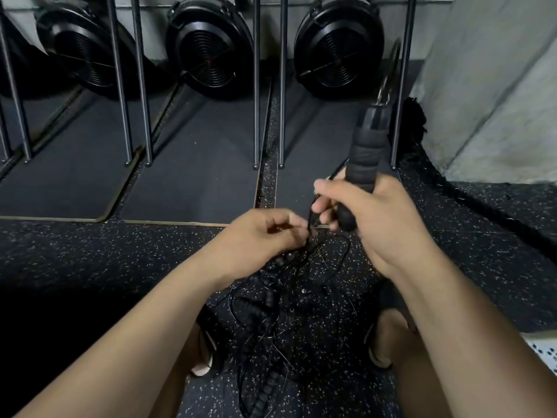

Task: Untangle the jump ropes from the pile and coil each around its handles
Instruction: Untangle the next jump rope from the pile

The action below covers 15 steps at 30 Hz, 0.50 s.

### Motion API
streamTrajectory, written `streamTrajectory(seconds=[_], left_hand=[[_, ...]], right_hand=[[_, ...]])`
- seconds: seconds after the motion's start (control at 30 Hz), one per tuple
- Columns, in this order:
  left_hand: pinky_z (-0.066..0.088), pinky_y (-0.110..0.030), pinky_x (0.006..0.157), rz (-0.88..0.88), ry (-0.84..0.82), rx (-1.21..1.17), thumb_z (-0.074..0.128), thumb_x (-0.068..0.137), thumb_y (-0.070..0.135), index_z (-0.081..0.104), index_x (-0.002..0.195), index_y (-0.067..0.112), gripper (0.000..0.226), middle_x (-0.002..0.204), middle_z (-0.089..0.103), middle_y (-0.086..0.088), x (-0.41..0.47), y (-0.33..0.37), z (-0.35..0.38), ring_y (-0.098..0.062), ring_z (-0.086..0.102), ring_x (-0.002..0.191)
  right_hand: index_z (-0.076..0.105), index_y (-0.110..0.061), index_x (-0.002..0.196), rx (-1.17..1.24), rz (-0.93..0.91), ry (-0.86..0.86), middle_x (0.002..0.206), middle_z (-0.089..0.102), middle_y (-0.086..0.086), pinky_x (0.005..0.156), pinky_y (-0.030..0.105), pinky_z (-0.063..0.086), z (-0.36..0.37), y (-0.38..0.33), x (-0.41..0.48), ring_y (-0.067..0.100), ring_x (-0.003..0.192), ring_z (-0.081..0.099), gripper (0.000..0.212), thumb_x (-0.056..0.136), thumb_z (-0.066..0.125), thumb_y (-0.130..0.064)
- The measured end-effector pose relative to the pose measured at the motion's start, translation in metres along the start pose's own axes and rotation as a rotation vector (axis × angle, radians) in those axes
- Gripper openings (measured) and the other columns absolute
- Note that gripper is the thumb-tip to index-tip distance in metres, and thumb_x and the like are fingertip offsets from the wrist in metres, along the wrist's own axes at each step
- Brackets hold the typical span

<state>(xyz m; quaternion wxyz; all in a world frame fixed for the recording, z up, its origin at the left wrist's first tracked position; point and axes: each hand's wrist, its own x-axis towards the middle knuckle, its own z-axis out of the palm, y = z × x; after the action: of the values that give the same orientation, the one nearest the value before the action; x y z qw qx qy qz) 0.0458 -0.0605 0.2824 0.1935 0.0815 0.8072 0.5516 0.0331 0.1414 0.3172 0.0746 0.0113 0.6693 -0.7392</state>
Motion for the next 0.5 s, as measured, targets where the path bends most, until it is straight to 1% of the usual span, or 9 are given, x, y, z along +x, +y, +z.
streamTrajectory(seconds=[0.03,0.1,0.2,0.23,0.3,0.33,0.4,0.43,0.5], left_hand=[[0.046,-0.016,0.075,0.009,-0.017,0.013,0.071,0.103,0.031,0.077,0.1,0.029,0.007,0.087,0.072,0.009,0.0,0.001,0.001,-0.004,0.06,0.079],[0.049,-0.019,0.074,0.026,-0.032,0.036,0.075,0.099,0.035,0.076,0.103,0.032,0.005,0.086,0.071,0.014,0.002,0.0,0.003,-0.007,0.061,0.077],[0.061,-0.039,0.084,0.049,-0.007,0.147,0.08,0.096,0.035,0.076,0.11,0.036,0.015,0.098,0.078,0.007,0.005,-0.003,0.013,-0.022,0.073,0.086],[0.062,-0.041,0.082,0.041,0.002,0.134,0.077,0.098,0.032,0.076,0.11,0.035,0.013,0.097,0.078,0.004,0.005,-0.003,0.015,-0.023,0.074,0.084],[0.058,-0.034,0.07,0.027,0.011,0.093,0.072,0.102,0.031,0.077,0.104,0.033,0.005,0.089,0.077,0.004,0.005,-0.001,0.016,-0.018,0.072,0.076],[0.055,-0.033,0.069,0.021,0.022,0.098,0.071,0.102,0.036,0.078,0.1,0.034,0.008,0.087,0.076,0.005,0.004,0.0,0.016,-0.018,0.072,0.076],[0.057,-0.041,0.078,0.037,0.067,0.172,0.07,0.1,0.046,0.08,0.095,0.04,0.013,0.091,0.077,0.002,0.006,-0.001,0.011,-0.024,0.073,0.083],[0.057,-0.043,0.083,0.056,0.094,0.195,0.072,0.099,0.047,0.081,0.093,0.042,0.012,0.094,0.075,0.002,0.006,-0.001,0.009,-0.025,0.072,0.086],[0.054,-0.037,0.081,0.1,0.146,0.165,0.075,0.097,0.043,0.082,0.09,0.038,0.011,0.096,0.072,0.004,0.006,0.001,0.007,-0.018,0.07,0.086]], right_hand=[[0.065,-0.006,0.087,0.044,0.002,0.008,0.074,0.073,0.013,0.053,0.028,0.048,-0.001,-0.002,0.0,0.02,0.06,0.063,0.013,0.097,0.074,-0.009],[0.065,-0.006,0.089,0.138,0.003,0.025,0.074,0.071,0.011,0.055,0.029,0.048,-0.004,-0.009,-0.001,0.019,0.061,0.062,0.012,0.097,0.073,-0.01],[0.064,-0.01,0.087,0.274,-0.005,0.021,0.074,0.07,0.008,0.057,0.027,0.048,-0.008,-0.019,0.0,0.018,0.063,0.061,0.014,0.099,0.071,-0.011],[0.064,-0.01,0.088,0.293,-0.007,0.021,0.074,0.069,0.008,0.058,0.027,0.048,-0.009,-0.021,0.0,0.017,0.064,0.061,0.013,0.099,0.071,-0.011],[0.065,-0.009,0.09,0.306,-0.017,0.039,0.074,0.069,0.007,0.059,0.027,0.049,-0.012,-0.022,0.001,0.017,0.065,0.061,0.011,0.1,0.071,-0.012],[0.065,-0.009,0.092,0.318,-0.025,0.052,0.075,0.069,0.007,0.059,0.027,0.049,-0.014,-0.021,0.001,0.017,0.065,0.061,0.01,0.1,0.071,-0.012],[0.066,-0.008,0.102,0.337,-0.027,0.06,0.077,0.069,0.007,0.06,0.027,0.049,-0.017,-0.017,0.004,0.017,0.066,0.06,0.009,0.1,0.072,-0.014],[0.066,-0.007,0.108,0.32,-0.018,0.062,0.078,0.069,0.007,0.059,0.027,0.049,-0.018,-0.014,0.005,0.016,0.065,0.059,0.013,0.1,0.072,-0.015],[0.07,-0.007,0.111,0.199,0.014,0.055,0.078,0.07,0.007,0.057,0.028,0.048,-0.016,-0.004,0.007,0.016,0.062,0.057,0.016,0.1,0.074,-0.017]])
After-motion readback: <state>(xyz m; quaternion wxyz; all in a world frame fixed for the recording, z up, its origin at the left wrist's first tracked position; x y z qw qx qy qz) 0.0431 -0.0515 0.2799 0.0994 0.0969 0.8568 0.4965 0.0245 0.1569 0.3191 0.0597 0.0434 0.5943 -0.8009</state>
